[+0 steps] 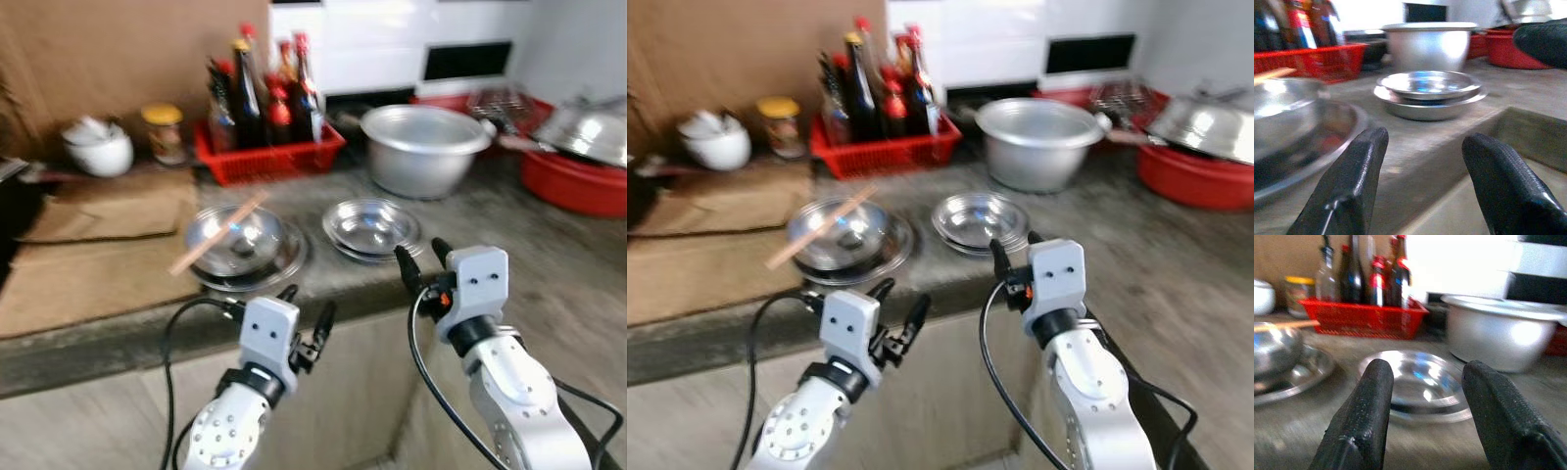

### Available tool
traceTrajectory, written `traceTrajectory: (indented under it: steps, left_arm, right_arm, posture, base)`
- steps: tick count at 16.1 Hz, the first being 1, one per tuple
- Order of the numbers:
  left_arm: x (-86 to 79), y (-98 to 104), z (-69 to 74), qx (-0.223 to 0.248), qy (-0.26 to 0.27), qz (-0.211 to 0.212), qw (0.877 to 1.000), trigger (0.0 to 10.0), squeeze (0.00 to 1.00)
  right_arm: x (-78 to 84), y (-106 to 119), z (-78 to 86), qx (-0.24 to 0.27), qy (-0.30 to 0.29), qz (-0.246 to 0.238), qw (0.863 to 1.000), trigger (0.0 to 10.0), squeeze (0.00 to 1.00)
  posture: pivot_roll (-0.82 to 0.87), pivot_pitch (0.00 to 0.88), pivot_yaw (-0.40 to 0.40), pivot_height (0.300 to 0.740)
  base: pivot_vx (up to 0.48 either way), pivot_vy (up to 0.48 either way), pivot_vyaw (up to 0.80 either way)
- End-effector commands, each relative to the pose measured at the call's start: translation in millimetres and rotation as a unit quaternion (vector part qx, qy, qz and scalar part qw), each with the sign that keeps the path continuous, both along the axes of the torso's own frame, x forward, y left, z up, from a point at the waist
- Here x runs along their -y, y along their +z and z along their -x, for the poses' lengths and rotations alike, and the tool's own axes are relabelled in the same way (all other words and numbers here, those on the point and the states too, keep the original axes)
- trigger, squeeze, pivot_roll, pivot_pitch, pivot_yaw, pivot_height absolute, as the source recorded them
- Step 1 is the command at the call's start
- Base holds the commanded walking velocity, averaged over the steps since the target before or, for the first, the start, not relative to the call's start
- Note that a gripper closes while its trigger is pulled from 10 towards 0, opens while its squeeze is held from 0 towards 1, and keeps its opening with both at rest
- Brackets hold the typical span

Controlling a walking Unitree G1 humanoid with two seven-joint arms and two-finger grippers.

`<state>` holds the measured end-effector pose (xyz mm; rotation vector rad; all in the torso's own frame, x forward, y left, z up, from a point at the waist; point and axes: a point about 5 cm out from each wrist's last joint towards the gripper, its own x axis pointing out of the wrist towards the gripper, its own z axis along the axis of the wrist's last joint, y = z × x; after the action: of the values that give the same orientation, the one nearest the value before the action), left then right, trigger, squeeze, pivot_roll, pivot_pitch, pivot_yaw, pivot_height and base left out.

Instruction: Kitchen organization

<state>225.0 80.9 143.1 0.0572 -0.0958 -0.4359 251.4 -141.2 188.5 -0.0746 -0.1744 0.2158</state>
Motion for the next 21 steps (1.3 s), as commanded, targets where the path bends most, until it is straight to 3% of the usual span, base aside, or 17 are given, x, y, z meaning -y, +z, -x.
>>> traceTrajectory:
  steps: [1,3,6,7,9,10,11,14,18,21]
  left_arm:
    - [-5.0,-1.6,-1.4,-0.002,0.009,-0.008,1.0,10.0,0.0]
    - [-4.8,-1.9,-0.4,-0.002,0.007,-0.009,1.0,10.0,0.0]
    - [-2.2,-2.7,0.7,-0.006,-0.001,-0.007,1.0,10.0,0.0]
    - [-1.1,-2.8,1.3,-0.008,-0.004,-0.005,1.0,10.0,0.0]
    - [0.9,-3.0,3.6,-0.01,-0.009,-0.002,1.0,10.0,0.0]
    - [4.0,-3.3,7.0,-0.006,-0.024,-0.008,1.0,10.0,0.0]
    - [9.9,-5.2,13.2,0.002,-0.05,-0.023,0.998,10.0,0.0]
    - [13.4,-8.5,17.5,-0.009,-0.054,-0.014,0.998,10.0,0.0]
    - [12.9,-8.7,17.5,-0.01,-0.052,-0.015,0.998,10.0,0.0]
    - [12.5,-9.7,17.7,-0.01,-0.051,-0.018,0.999,10.0,0.0]
  right_arm:
    - [-4.8,0.8,-2.1,0.0,0.01,-0.004,1.0,10.0,0.0]
    - [-2.7,1.2,-4.5,-0.003,0.001,-0.012,1.0,10.0,0.0]
    - [3.4,0.1,-22.9,-0.036,-0.031,-0.019,0.999,10.0,0.0]
    - [3.7,-0.3,-31.6,-0.052,-0.035,-0.014,0.998,10.0,1.0]
    - [6.7,0.9,-44.8,-0.078,-0.044,-0.006,0.996,10.0,1.0]
    - [9.9,3.1,-53.9,-0.093,-0.055,-0.009,0.994,10.0,0.0]
    - [14.3,5.4,-64.9,-0.113,-0.081,-0.026,0.99,10.0,0.0]
    - [17.8,12.1,-79.7,-0.142,-0.109,-0.064,0.982,10.0,0.0]
    - [17.7,24.5,-98.1,-0.175,-0.092,-0.064,0.978,10.0,0.0]
    - [17.7,29.3,-107.8,-0.217,-0.086,-0.106,0.967,10.0,0.0]
  posture:
    - [0.08,0.0,-0.05,0.74]
    - [0.08,0.0,-0.048,0.74]
    - [0.09,0.0,-0.048,0.74]
    - [0.09,0.0,-0.049,0.74]
    - [0.09,0.0,-0.057,0.74]
    - [0.09,0.0,-0.061,0.74]
    - [0.09,0.0,-0.064,0.74]
    - [0.09,0.0,-0.068,0.74]
    - [0.09,0.0,-0.072,0.74]
    - [0.09,0.001,-0.075,0.74]
  base:
    - [0.0,0.0,0.0]
    - [0.0,0.0,0.0]
    - [0.0,0.0,0.0]
    - [0.0,0.0,0.0]
    - [0.0,0.0,0.0]
    - [0.0,0.0,0.0]
    - [0.0,0.0,0.0]
    - [0.0,0.0,0.0]
    - [0.0,0.0,0.0]
    - [0.0,0.0,0.0]
